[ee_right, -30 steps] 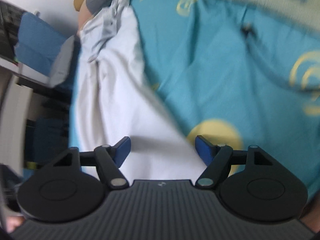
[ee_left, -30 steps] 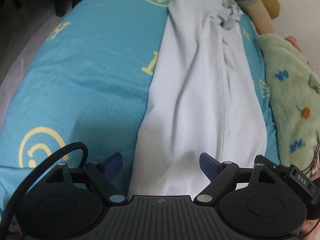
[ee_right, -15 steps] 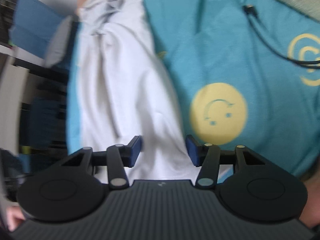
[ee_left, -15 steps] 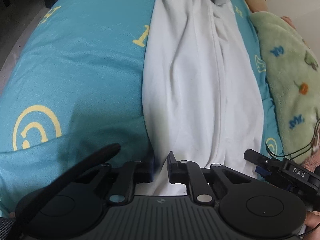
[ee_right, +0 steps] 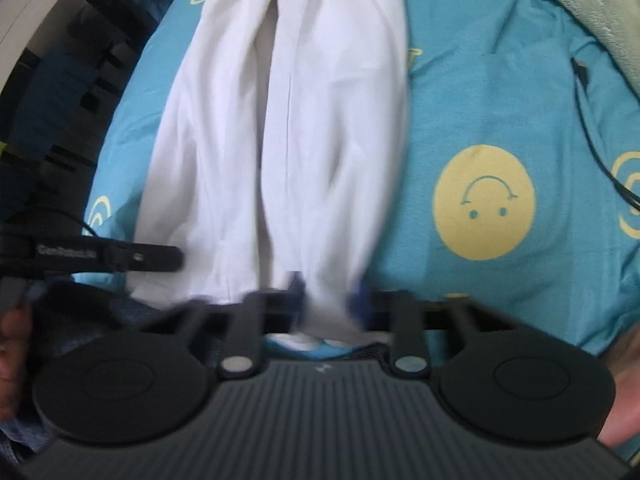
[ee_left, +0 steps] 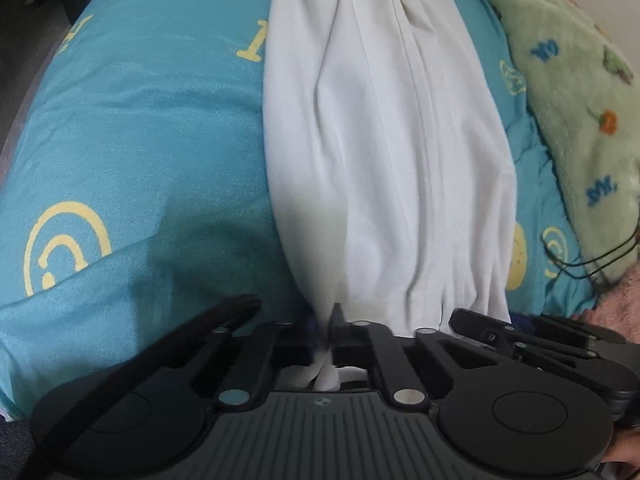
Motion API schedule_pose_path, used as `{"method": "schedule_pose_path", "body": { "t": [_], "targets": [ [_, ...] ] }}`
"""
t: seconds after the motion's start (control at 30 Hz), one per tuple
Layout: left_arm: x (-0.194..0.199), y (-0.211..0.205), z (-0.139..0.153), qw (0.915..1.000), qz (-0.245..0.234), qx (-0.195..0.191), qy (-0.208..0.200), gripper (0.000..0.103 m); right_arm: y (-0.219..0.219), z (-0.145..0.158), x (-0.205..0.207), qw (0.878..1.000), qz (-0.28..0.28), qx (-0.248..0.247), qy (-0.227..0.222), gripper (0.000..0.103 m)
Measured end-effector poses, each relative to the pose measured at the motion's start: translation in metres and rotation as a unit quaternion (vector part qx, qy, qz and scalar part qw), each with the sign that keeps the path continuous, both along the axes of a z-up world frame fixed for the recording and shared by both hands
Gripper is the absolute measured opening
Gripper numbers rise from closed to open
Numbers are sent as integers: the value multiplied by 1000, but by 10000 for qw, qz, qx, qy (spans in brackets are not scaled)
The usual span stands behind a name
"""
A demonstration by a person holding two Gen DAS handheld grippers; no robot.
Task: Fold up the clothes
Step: 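Grasp the T-shirt hem with the left gripper while the right gripper grasps it too, then lift the hem with both grippers and fold it up toward the collar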
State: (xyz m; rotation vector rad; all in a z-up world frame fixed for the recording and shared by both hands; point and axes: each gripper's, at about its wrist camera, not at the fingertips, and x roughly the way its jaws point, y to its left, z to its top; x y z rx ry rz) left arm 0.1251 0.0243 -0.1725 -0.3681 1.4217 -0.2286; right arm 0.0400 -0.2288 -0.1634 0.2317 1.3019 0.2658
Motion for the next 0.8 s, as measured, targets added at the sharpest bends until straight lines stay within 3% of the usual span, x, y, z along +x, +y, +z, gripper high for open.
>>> {"method": "schedule_pose_path", "body": {
  "t": [0.1,0.23,0.37,0.5,0.6,0.8],
  "targets": [
    [-4,14,33,9975,271,-543,-367,3,-13,16,1,9990,-231,337,-160,15],
    [-10,35,85,9884,539,-1105,-893,3,-45,69,0,9897,-593,1062,-752,14],
    [-15,56,137,9726,804,-1659,-1413,3,-69,144,8,9702,-880,1664,-1528,13],
    [-20,76,189,9504,1064,-2203,-1923,3,-73,197,5,9551,-813,1855,-2162,13],
    [-47,83,184,9488,1053,-2272,-1927,3,-79,203,-18,9494,-754,1966,-2330,13],
    [-109,93,139,9585,1031,-2214,-1471,3,-89,160,-81,9535,-683,2144,-2003,12]
  ]
}}
